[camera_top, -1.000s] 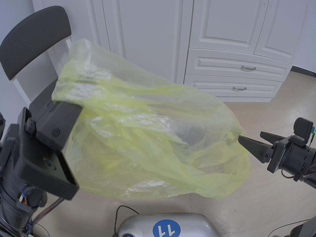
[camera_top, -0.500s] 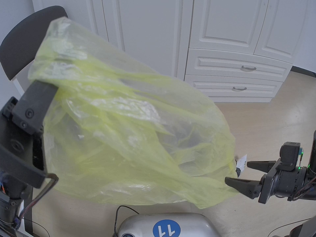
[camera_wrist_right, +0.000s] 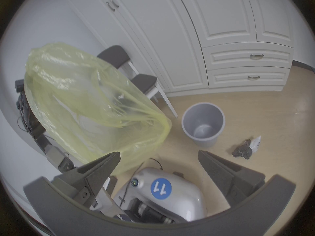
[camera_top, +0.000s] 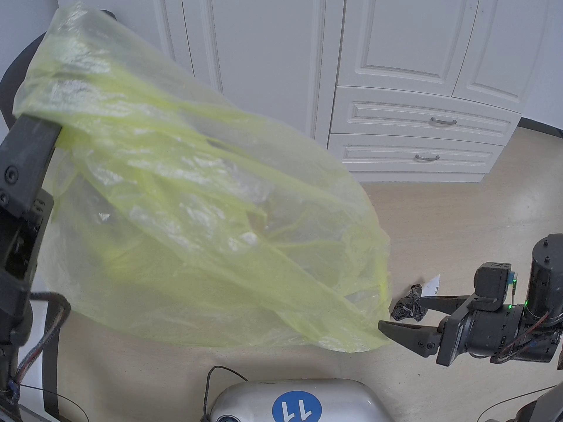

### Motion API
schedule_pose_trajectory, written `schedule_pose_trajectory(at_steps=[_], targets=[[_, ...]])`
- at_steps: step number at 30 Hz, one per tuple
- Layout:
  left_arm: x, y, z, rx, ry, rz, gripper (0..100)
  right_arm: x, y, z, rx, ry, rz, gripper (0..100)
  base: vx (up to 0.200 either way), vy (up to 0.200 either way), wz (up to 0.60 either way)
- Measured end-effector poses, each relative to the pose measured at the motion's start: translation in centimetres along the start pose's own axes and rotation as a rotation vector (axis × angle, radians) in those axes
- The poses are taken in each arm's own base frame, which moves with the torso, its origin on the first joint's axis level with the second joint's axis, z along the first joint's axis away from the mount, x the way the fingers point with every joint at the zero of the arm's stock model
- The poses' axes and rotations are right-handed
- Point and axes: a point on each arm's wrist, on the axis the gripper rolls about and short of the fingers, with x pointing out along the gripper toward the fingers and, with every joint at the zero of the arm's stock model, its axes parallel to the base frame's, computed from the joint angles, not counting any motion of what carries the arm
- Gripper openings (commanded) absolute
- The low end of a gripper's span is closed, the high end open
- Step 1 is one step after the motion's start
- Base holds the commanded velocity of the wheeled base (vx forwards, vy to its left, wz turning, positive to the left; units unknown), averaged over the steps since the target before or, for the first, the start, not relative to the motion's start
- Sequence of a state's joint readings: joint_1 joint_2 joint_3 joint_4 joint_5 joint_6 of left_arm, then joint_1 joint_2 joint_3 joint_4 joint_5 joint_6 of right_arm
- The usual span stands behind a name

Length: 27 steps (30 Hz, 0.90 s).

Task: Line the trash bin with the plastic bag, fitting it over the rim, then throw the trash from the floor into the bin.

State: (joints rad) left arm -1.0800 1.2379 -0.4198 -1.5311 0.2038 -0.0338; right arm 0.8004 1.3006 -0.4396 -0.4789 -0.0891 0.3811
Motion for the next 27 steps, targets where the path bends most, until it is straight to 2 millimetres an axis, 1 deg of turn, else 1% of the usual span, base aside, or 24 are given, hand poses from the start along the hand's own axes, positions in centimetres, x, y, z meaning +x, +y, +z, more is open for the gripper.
schedule_pose_trajectory(at_steps=[7,9,18,27], targets=[[-0.1,-0.2,0.0,-0.033,0.005,-0.012,0,0.6,0.3,0.6,0.044,-0.113,0.048,100,0.0,0.0,0.0],[-0.2,-0.3,-0.1,-0.043,0.007,-0.017,0,0.9,0.3,0.4,0.049,-0.131,0.056,100,0.0,0.0,0.0],[-0.5,-0.9,0.0,-0.117,0.016,-0.052,0,2.4,-0.3,-0.8,0.056,-0.085,0.022,100,0.0,0.0,0.0],[-1.0,-1.1,0.2,-0.141,0.022,-0.11,0,2.9,-0.2,-0.3,0.1,-0.145,0.045,100,0.0,0.0,0.0]])
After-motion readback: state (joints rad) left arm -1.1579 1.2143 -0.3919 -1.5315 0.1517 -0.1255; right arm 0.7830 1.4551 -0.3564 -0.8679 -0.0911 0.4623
